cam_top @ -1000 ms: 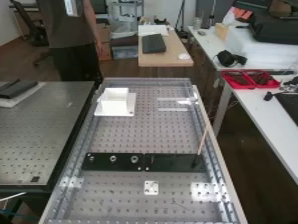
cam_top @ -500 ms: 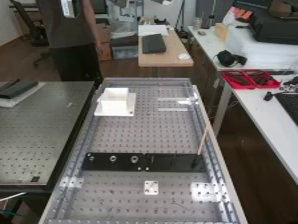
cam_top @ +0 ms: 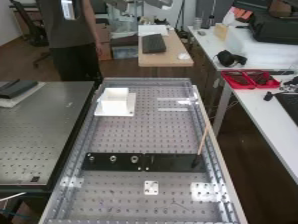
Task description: Grab the smaller nut and place it in the white container
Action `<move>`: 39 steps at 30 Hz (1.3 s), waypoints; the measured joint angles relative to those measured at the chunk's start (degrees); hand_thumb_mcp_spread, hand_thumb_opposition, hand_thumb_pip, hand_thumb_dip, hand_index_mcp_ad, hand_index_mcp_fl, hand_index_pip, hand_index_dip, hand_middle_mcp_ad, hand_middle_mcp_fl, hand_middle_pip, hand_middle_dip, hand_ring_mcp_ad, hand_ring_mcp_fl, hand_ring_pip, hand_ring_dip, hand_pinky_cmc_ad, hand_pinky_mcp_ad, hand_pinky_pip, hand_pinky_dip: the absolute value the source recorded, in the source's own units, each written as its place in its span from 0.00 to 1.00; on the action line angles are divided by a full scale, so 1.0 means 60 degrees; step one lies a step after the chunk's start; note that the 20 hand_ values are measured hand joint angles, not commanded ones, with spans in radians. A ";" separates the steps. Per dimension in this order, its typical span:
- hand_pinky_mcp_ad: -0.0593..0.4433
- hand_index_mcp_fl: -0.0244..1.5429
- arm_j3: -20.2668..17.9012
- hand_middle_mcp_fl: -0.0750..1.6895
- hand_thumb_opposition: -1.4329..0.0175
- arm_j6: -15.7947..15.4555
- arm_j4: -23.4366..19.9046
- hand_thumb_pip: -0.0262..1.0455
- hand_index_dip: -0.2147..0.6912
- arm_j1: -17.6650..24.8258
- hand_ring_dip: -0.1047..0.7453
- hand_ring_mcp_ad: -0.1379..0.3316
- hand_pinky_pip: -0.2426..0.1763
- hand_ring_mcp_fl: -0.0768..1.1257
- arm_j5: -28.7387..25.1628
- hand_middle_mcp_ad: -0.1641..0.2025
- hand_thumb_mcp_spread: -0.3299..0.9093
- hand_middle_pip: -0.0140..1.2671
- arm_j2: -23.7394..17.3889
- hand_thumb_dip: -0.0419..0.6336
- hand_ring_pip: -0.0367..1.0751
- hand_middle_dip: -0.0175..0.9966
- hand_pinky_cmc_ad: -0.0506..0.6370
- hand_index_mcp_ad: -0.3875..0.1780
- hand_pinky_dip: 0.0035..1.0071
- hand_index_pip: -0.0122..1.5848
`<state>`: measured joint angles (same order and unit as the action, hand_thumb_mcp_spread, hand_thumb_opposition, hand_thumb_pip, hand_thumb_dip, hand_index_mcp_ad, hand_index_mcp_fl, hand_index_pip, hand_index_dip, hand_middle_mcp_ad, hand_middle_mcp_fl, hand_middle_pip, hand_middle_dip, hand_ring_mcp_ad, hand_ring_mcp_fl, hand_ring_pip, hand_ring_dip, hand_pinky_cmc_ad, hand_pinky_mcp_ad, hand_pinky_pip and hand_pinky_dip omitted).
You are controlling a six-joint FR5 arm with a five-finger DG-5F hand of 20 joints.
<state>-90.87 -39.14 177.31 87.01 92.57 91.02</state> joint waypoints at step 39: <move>0.80 0.04 -0.0280 0.05 0.48 0.0044 -0.0084 0.53 0.46 0.0022 0.26 0.65 0.43 0.06 -0.0155 0.66 0.41 0.12 0.0007 0.11 0.12 0.22 0.68 0.64 0.24 0.06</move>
<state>-92.55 -38.87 176.81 87.14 91.64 91.07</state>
